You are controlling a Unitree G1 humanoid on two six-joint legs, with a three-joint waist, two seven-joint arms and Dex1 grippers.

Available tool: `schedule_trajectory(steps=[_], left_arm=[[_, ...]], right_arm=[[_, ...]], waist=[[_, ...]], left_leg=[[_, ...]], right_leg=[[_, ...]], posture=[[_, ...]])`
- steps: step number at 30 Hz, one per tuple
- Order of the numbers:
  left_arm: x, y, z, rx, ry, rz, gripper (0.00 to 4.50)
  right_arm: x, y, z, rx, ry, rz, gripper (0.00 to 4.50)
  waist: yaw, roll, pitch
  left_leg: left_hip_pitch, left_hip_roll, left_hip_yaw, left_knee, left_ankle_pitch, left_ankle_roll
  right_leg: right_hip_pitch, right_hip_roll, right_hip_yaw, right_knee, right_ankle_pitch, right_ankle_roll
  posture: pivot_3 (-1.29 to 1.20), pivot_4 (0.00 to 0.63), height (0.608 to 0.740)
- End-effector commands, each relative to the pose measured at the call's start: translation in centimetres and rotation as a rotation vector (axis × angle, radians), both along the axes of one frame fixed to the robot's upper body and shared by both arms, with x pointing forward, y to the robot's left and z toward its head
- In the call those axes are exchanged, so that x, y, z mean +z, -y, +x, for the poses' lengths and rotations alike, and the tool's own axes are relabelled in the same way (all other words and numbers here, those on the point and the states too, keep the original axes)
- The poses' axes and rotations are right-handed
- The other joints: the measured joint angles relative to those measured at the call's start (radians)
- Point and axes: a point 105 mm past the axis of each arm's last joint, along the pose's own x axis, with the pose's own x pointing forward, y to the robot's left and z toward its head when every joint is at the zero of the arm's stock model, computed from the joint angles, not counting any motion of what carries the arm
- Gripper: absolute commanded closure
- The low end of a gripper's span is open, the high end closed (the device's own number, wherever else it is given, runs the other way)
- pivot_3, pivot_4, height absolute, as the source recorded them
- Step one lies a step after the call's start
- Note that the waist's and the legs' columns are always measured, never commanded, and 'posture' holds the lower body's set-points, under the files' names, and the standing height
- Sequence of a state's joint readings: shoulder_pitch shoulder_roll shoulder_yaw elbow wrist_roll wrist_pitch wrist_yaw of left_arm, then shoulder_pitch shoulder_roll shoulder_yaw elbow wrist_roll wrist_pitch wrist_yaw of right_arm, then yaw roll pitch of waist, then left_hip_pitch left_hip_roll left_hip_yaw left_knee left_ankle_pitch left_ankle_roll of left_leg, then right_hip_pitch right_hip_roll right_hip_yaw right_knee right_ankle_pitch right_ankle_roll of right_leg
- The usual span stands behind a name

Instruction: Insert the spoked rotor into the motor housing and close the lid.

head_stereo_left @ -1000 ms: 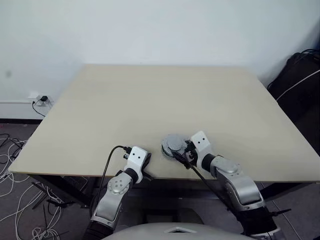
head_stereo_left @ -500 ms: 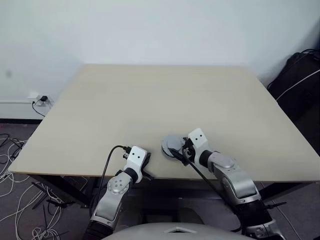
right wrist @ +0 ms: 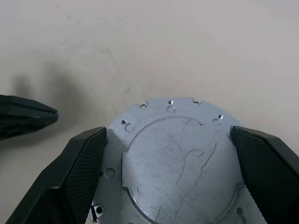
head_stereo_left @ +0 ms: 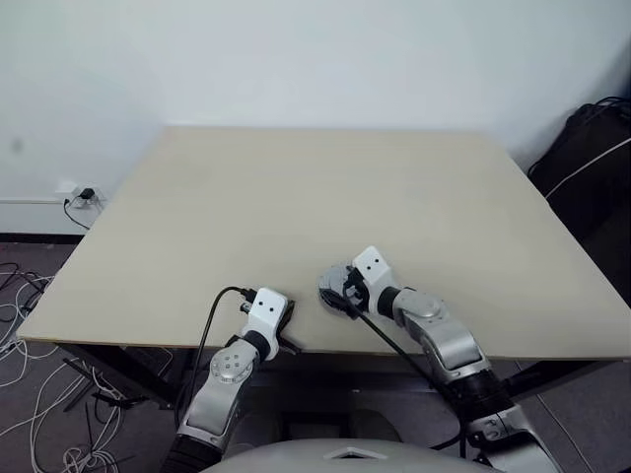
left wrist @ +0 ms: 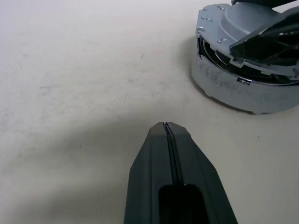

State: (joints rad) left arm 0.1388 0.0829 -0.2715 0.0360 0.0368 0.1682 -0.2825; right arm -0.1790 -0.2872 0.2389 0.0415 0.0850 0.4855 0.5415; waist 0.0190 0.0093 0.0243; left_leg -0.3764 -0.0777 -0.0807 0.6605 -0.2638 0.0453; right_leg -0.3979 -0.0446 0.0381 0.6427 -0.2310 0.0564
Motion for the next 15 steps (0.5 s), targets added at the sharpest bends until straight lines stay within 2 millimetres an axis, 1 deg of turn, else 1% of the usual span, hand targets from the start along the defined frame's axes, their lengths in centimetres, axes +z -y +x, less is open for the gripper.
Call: schedule_trajectory(steps=[1, 4, 15], left_arm=[[1.57, -0.11, 0.69, 0.012, 0.064, -0.013, 4.5], [1.58, -0.1, 0.7, 0.012, 0.064, -0.013, 4.5], [1.62, 0.32, 0.75, -0.009, 0.063, -0.017, 4.5]], right_arm=[[0.75, 0.01, 0.51, 0.003, 0.038, 0.009, 0.41], [0.64, 0.24, 0.48, -0.003, 0.037, 0.006, 1.21], [0.56, 0.81, 0.29, -0.006, 0.027, -0.013, 1.24]], waist=[[0.0, 0.0, 0.0], [0.0, 0.0, 0.0], [0.003, 0.0, 0.0]], left_leg=[[0.0, 0.0, 0.0, 0.0, 0.0, 0.0], [0.0, 0.0, 0.0, 0.0, 0.0, 0.0], [0.0, 0.0, 0.0, 0.0, 0.0, 0.0]], right_leg=[[0.0, 0.0, 0.0, 0.0, 0.0, 0.0], [0.0, 0.0, 0.0, 0.0, 0.0, 0.0], [0.0, 0.0, 0.0, 0.0, 0.0, 0.0]], posture=[[0.0, 0.0, 0.74], [0.0, 0.0, 0.74], [0.0, 0.0, 0.74]])
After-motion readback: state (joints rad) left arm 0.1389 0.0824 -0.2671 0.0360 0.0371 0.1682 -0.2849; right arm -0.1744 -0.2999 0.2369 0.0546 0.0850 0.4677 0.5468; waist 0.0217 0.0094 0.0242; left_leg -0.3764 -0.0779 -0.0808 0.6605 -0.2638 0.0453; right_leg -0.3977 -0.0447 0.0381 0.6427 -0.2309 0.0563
